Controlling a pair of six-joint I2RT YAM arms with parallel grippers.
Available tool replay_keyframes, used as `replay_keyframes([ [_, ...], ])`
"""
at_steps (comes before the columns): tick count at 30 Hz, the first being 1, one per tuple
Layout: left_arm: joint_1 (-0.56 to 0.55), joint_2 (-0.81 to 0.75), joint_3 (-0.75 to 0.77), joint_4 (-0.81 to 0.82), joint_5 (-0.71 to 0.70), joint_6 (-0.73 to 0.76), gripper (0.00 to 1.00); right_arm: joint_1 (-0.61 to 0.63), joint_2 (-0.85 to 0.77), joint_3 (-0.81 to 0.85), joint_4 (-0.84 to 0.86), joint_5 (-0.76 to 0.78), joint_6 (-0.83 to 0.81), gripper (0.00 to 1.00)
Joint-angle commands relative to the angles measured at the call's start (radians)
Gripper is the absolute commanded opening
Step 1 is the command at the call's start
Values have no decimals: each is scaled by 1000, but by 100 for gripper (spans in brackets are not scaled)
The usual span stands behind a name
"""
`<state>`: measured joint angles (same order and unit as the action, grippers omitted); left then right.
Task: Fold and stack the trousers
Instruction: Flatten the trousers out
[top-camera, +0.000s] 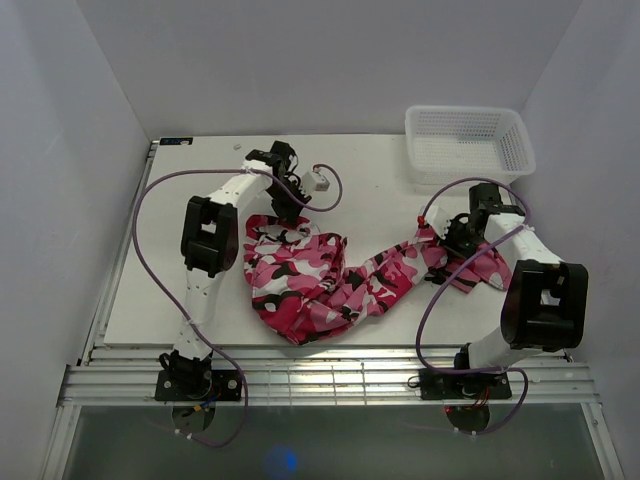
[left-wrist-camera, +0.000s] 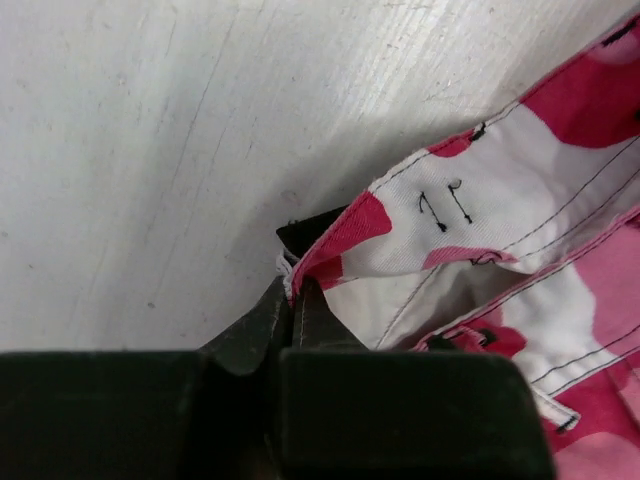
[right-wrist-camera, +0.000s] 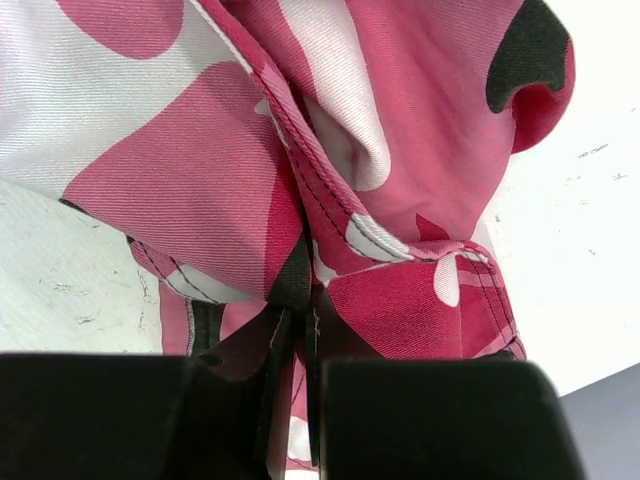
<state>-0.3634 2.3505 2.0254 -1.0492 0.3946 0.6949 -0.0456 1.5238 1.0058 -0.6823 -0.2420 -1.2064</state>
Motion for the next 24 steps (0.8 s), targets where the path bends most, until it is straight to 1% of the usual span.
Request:
replay_keyframes([
  [1,29,-72,1,-11,21,11,0,-4,-20,40,-17,-16,4,8],
  [3,64,-124,10,41,7,-61,0,-10,-19,43,-11,6,2,8],
  [4,119,-144,15,69,-5,-95,0,-14,-19,45,-7,12,4,8],
  [5,154,-164,21,119,-13,-168,0,-20,-17,45,-2,26,5,8],
  [6,196,-199,39,138,-19,-208,0,-37,-17,47,12,32,7,8],
  [7,287,-213,53,149,-14,-240,0,-46,-20,47,20,35,8,8],
  [8,332,-226,65,162,-11,-306,0,-59,-24,47,26,40,8,8],
  [9,387,-240,68,169,-4,-333,0,-82,-27,47,32,43,8,8],
  [10,491,-270,53,170,33,-351,0,-94,-28,47,42,44,8,8],
  [12,569,-307,4,187,47,-377,0,-132,-37,47,50,43,4,8],
  [13,628,-339,-73,189,62,-371,0,-145,-40,47,52,41,1,8],
  [16,696,-381,-215,187,69,-341,0,-177,-40,40,50,52,-10,8],
  [17,708,-420,-325,208,66,-336,0,-183,-42,34,50,62,-13,8],
  [19,741,-471,-445,242,62,-328,0,-203,-57,25,49,73,-34,8],
  [20,750,-514,-552,274,49,-324,0,-220,-63,13,47,81,-44,8],
  [22,779,-542,-634,284,41,-293,0,-237,-73,4,44,87,-64,8],
  [23,788,-551,-702,290,43,-281,5,-246,-79,-1,41,92,-73,8],
  [24,797,-566,-734,291,44,-269,12,-258,-80,-7,41,99,-79,8],
])
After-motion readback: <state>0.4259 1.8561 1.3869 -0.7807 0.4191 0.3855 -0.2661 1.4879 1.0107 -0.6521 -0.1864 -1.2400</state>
